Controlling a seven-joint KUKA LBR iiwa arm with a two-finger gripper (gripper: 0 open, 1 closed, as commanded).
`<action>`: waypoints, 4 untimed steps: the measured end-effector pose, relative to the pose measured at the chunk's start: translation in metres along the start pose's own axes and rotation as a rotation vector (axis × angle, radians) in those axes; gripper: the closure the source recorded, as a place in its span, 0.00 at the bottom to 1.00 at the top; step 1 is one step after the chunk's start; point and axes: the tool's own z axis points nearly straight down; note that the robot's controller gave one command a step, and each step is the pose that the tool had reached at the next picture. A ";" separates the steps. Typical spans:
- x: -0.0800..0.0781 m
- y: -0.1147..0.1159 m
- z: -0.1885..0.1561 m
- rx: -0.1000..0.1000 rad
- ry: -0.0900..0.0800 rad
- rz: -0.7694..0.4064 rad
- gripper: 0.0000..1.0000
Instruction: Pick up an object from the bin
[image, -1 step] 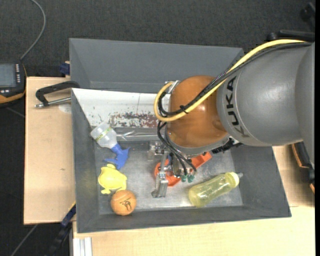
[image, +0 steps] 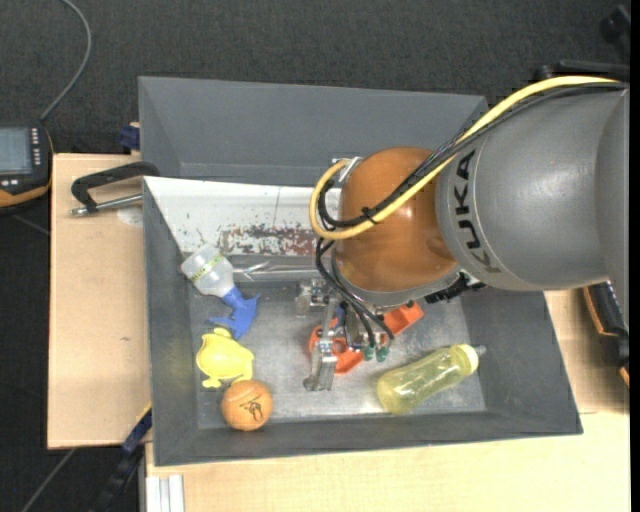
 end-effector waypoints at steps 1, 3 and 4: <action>-0.003 -0.045 0.030 0.000 0.005 0.032 0.00; -0.014 -0.095 0.069 -0.001 0.004 0.036 0.00; -0.016 -0.094 0.083 0.002 0.008 0.050 0.00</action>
Offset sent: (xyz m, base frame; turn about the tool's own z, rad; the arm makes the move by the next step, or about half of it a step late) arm 0.0023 -0.0594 -0.0409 0.0243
